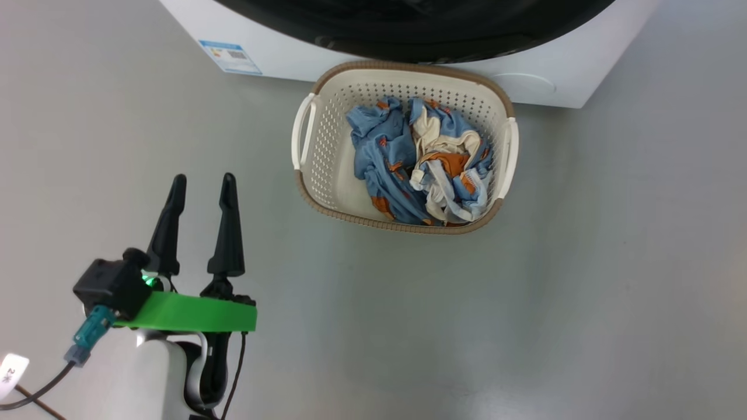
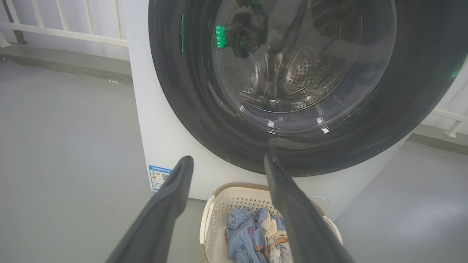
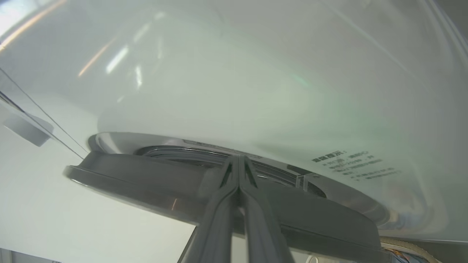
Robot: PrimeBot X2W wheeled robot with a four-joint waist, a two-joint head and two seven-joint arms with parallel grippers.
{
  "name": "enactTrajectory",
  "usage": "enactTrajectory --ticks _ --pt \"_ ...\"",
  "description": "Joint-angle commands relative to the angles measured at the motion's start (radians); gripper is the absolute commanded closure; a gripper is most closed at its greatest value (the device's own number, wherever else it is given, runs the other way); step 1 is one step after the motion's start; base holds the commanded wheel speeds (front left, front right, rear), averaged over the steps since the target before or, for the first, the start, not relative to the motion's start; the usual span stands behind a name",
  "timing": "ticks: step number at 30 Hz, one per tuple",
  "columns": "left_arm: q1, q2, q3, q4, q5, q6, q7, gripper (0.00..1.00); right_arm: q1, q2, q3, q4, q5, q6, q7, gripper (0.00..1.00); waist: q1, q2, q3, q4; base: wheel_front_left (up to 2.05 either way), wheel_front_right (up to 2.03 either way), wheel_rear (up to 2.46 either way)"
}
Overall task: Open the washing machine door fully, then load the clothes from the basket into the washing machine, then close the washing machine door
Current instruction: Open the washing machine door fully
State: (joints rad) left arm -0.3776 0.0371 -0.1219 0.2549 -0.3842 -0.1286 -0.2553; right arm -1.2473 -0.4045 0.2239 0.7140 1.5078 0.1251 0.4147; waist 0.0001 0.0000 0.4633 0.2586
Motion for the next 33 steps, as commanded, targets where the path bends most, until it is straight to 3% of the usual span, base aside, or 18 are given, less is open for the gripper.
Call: enactTrajectory --ticks 1,20,33 --pt "-0.018 0.018 0.029 -0.023 -0.006 -0.002 -0.006 0.00 -0.021 0.004 0.003 -0.016 0.014 0.006 0.010 1.00 -0.0001 0.0000 0.010 0.010 0.00 0.00 0.00" --pt "-0.041 0.013 0.009 -0.014 -0.050 -0.002 -0.006 0.00 -0.118 0.019 0.018 0.067 0.054 0.006 0.140 1.00 -0.0001 0.0000 0.053 0.057 0.00 0.00 0.00" --pt "0.003 0.013 0.036 0.001 -0.051 -0.002 -0.006 0.00 0.028 0.062 0.060 0.065 0.084 0.006 0.247 1.00 -0.0001 0.0000 -0.067 0.024 0.00 0.00 0.00"
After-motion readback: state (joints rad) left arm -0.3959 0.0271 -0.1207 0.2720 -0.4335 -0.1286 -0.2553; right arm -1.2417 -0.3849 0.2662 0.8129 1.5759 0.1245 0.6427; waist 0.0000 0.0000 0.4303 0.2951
